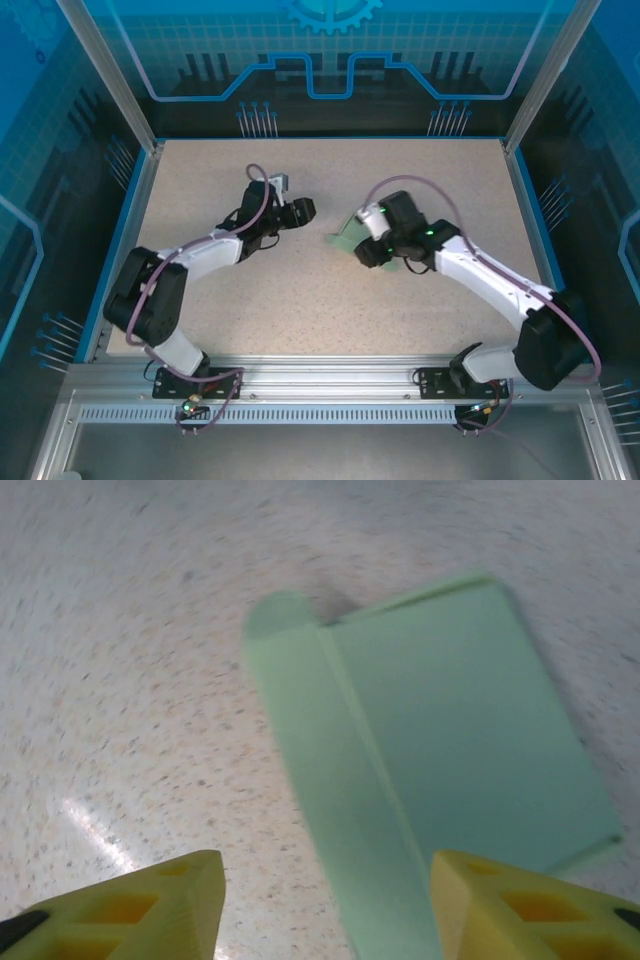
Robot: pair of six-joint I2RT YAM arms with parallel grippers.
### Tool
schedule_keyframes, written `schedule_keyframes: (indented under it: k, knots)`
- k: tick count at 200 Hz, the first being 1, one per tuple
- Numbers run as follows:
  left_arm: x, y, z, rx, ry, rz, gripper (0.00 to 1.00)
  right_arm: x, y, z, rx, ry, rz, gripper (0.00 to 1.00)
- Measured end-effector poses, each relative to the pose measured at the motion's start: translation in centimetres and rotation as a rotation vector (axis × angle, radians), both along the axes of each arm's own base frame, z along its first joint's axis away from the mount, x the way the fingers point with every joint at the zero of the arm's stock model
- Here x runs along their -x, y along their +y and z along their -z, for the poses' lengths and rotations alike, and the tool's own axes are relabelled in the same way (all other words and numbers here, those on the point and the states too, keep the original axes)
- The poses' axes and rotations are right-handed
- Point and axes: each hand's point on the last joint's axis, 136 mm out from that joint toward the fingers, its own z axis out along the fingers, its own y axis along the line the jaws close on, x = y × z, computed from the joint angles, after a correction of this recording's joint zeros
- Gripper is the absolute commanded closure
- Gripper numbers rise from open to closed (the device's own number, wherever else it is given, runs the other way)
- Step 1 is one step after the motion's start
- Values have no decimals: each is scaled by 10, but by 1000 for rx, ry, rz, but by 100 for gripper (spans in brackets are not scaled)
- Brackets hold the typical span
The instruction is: Fold the paper box
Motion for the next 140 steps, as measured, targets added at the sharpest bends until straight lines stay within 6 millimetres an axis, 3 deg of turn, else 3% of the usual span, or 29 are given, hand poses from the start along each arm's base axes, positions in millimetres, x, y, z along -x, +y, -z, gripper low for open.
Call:
schedule_keyframes:
  k: [27, 50, 80, 140]
  knots:
    - [-15, -24, 13, -11, 44, 104, 30, -19, -52, 28, -95, 124, 257, 41]
    - [-20, -41, 28, -17, 76, 188, 30, -24, -75, 61, -137, 241, 397, 41]
    - [-19, -55, 48, -31, 136, 277, 30, -27, -75, 84, -173, 326, 453, 42]
    - [-13, -83, 65, -22, 210, 397, 35, -40, -74, 96, -224, 340, 479, 48]
